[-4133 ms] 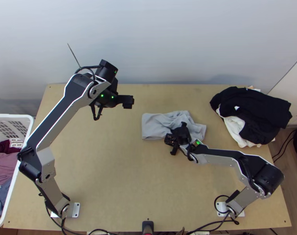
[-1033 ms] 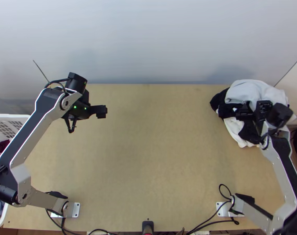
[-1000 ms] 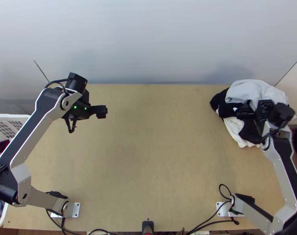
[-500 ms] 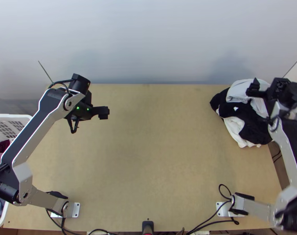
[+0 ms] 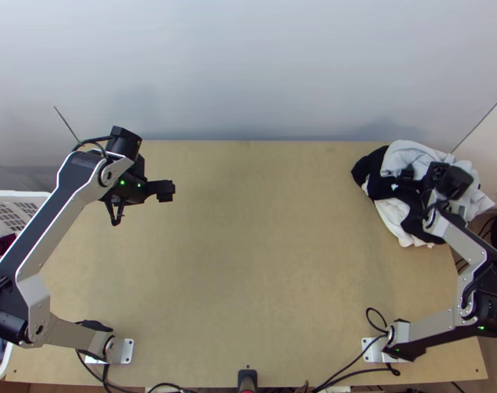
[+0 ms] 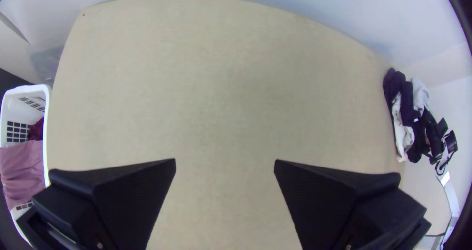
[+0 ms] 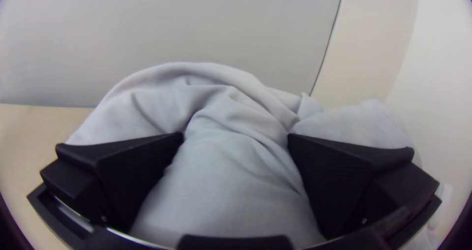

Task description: Fold the t-shirt

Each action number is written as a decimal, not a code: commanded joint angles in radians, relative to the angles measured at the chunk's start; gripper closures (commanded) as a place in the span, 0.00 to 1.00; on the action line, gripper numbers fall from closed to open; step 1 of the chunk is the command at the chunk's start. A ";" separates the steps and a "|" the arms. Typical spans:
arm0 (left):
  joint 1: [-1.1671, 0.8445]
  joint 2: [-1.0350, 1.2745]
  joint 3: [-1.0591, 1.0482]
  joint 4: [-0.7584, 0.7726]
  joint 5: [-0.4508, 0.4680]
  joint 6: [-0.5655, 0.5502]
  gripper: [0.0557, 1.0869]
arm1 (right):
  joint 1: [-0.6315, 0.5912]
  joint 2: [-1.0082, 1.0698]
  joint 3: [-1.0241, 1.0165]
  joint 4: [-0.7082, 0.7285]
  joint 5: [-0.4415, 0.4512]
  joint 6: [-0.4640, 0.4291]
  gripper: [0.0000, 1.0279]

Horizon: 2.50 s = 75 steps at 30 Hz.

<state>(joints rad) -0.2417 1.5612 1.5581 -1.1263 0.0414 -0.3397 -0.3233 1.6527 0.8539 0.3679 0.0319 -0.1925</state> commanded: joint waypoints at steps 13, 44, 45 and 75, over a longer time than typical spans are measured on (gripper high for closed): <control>-0.024 -0.081 -0.058 0.008 -0.002 -0.030 0.05 | 0.026 -0.182 -0.052 -0.078 -0.015 0.015 0.04; 0.041 -0.794 -0.648 0.362 -0.337 0.021 0.05 | 0.480 -0.722 -0.131 -0.598 0.040 0.111 0.04; 0.041 -0.817 -0.688 0.395 -0.371 0.038 0.05 | 0.480 -0.742 -0.181 -0.581 0.040 0.111 0.04; 0.249 -1.463 -1.509 1.001 -0.479 0.321 0.05 | 0.509 -1.518 -0.797 -0.512 0.094 0.034 0.04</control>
<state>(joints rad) -0.0071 0.2806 0.1780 -0.1463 -0.4423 -0.0250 0.1913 0.2203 0.0952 -0.1398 0.1238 -0.1589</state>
